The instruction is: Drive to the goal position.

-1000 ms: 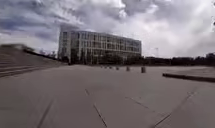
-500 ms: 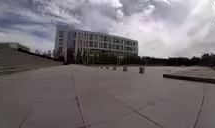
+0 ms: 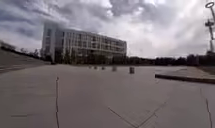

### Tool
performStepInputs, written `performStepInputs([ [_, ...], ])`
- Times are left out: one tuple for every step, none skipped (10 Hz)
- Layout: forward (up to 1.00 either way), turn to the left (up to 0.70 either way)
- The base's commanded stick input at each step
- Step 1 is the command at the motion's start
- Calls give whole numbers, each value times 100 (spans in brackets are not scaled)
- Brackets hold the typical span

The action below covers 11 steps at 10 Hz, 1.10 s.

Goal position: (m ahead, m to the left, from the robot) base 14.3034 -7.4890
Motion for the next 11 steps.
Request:
performStepInputs([
  [100, -40],
  [100, -40],
  [100, -40],
  [100, -40],
  [100, -38],
  [100, -12],
  [100, -2],
  [100, 0],
  [100, 0],
  [100, 0],
  [100, 0],
])
